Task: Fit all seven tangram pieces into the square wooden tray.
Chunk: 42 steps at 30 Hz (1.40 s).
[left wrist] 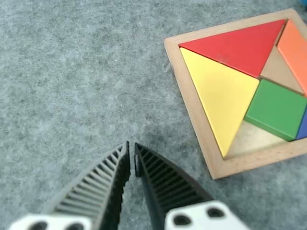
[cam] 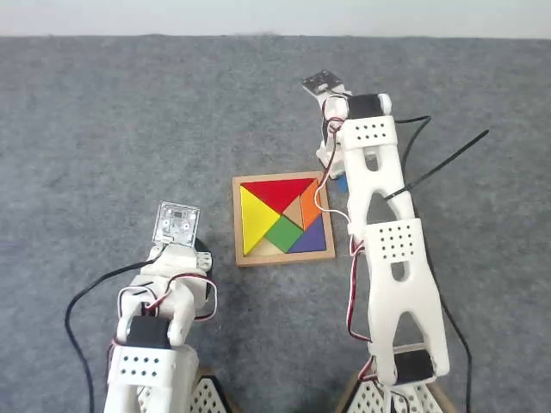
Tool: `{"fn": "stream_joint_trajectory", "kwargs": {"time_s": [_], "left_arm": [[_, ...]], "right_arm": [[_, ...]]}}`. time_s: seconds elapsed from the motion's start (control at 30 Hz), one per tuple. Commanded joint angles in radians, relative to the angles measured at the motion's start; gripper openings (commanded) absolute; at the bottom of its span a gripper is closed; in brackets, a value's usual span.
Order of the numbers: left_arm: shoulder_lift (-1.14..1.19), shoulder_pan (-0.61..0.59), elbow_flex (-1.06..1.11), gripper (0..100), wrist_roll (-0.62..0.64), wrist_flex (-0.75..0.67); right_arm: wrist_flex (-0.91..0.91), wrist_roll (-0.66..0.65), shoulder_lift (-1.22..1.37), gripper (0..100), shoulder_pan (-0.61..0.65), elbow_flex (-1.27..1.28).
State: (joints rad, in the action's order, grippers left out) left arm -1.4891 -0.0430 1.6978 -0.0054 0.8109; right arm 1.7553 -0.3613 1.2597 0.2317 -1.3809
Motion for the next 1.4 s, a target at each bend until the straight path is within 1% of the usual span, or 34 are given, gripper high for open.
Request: {"fn": "stream_joint_trajectory", "kwargs": {"time_s": [0.0, 0.1, 0.27, 0.4, 0.6, 0.9, 1.03, 1.17, 1.37], "left_arm": [[-0.012, -0.005, -0.008, 2, 0.006, 0.005], [-0.012, -0.005, -0.008, 2, 0.006, 0.005], [-0.012, -0.005, -0.008, 2, 0.006, 0.005], [-0.012, -0.005, -0.008, 2, 0.006, 0.005], [-0.012, -0.005, -0.008, 2, 0.006, 0.005], [-0.012, -0.005, -0.008, 2, 0.006, 0.005], [-0.012, -0.005, -0.008, 2, 0.006, 0.005], [-0.012, -0.005, -0.008, 2, 0.006, 0.005], [-0.012, -0.005, -0.008, 2, 0.006, 0.005]], "right_arm": [[0.041, -0.023, -0.065, 20.2, -0.007, 0.046], [0.039, -0.023, -0.065, 22.6, -0.008, 0.072], [0.036, -0.025, -0.065, 22.7, -0.044, 0.095], [0.015, -0.049, -0.059, 22.5, -0.042, 0.104], [0.021, -0.043, -0.019, 12.1, -0.039, 0.077], [0.042, -0.009, -0.038, 11.2, -0.038, -0.054], [0.045, -0.011, -0.085, 11.1, -0.024, -0.048], [0.047, -0.011, -0.168, 11.1, -0.012, 0.049], [0.045, -0.014, -0.453, 11.1, 0.039, 0.411]]}}
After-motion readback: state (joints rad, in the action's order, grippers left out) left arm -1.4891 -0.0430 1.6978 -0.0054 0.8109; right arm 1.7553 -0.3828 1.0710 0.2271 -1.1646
